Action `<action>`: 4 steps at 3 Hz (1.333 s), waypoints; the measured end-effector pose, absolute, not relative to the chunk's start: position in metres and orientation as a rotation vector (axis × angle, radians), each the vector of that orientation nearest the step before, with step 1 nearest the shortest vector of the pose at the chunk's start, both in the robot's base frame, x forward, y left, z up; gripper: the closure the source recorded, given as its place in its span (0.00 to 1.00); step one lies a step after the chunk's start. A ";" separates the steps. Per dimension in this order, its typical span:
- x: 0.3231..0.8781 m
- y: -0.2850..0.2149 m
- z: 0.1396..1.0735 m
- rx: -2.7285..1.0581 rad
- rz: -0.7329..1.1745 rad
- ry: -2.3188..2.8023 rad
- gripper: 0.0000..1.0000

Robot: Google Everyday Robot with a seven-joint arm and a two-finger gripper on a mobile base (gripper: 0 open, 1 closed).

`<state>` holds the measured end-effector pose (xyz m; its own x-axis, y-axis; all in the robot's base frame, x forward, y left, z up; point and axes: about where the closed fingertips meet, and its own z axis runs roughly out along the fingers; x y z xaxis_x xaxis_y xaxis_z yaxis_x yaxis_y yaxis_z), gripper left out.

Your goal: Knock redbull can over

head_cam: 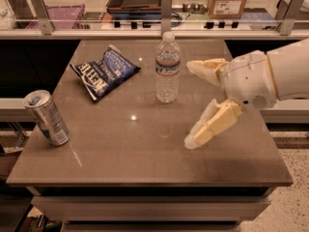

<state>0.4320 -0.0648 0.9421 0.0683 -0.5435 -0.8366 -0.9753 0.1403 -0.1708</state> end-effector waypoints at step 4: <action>0.446 -0.029 0.943 -1.465 0.712 1.475 0.00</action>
Offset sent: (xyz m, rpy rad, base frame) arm 0.0040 0.0144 -0.0003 0.0536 0.0273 -0.0400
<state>0.4463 -0.0286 0.9430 0.1188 -0.4473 -0.8865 -0.9722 0.1288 -0.1953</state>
